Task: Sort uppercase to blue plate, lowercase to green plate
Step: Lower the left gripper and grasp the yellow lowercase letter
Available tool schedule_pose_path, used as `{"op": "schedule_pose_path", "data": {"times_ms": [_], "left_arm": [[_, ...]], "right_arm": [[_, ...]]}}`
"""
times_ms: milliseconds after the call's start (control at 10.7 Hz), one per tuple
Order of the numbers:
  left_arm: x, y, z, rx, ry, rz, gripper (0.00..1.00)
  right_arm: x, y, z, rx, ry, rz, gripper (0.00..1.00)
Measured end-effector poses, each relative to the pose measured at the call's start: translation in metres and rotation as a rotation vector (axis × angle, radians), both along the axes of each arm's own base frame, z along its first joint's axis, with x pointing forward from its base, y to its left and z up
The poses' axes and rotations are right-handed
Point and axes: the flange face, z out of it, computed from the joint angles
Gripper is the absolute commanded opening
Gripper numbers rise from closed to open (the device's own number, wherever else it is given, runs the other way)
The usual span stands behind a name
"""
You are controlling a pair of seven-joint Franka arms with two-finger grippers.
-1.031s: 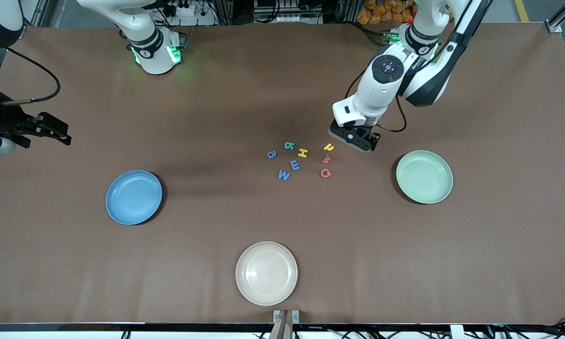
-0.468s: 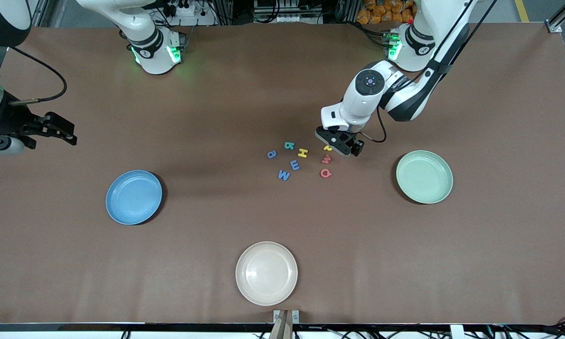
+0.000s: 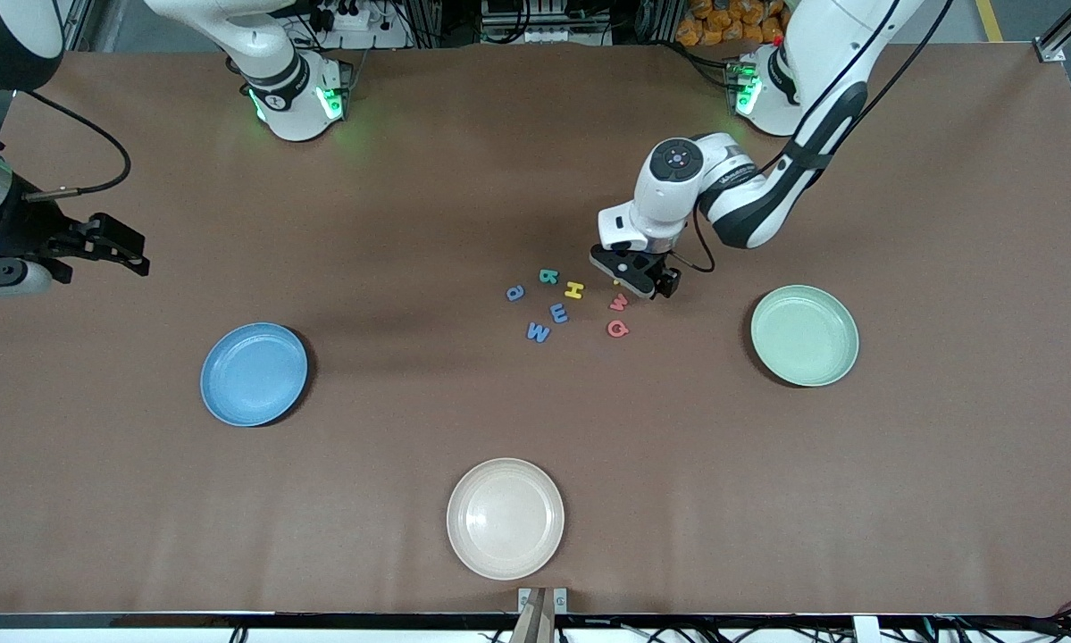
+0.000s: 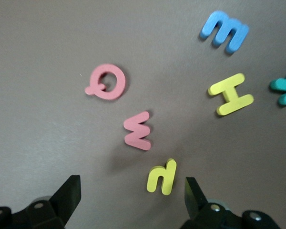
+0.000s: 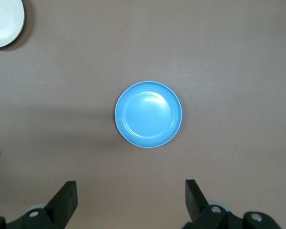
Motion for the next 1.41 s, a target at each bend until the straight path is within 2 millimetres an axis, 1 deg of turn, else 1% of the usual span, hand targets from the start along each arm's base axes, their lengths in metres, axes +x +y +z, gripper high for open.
{"op": "schedule_pose_path", "data": {"times_ms": [187, 281, 468, 656, 1031, 1312, 1405], "left_arm": [[-0.006, -0.002, -0.012, 0.003, -0.003, 0.019, 0.92], [-0.006, -0.003, -0.014, 0.001, -0.001, 0.02, 0.91], [-0.006, -0.004, -0.013, -0.003, -0.002, 0.031, 0.83], [-0.009, -0.008, -0.013, -0.004, -0.002, 0.032, 0.81], [-0.013, -0.013, -0.013, -0.006, -0.002, 0.036, 0.72], [-0.014, -0.013, -0.014, -0.006, 0.001, 0.036, 0.68], [-0.014, -0.013, -0.015, -0.006, 0.002, 0.036, 0.62]], "right_arm": [[0.0, 0.001, 0.0, 0.0, 0.001, 0.002, 1.0], [0.0, 0.004, -0.001, -0.001, 0.001, 0.006, 1.0], [0.001, 0.006, -0.002, -0.006, 0.002, 0.011, 1.0], [0.005, 0.005, -0.009, -0.023, 0.004, 0.013, 1.0], [0.011, 0.005, -0.022, -0.047, 0.025, 0.018, 1.0], [0.013, 0.006, -0.027, -0.05, 0.034, 0.019, 1.0], [0.013, 0.006, -0.029, -0.051, 0.036, 0.019, 1.0]]}}
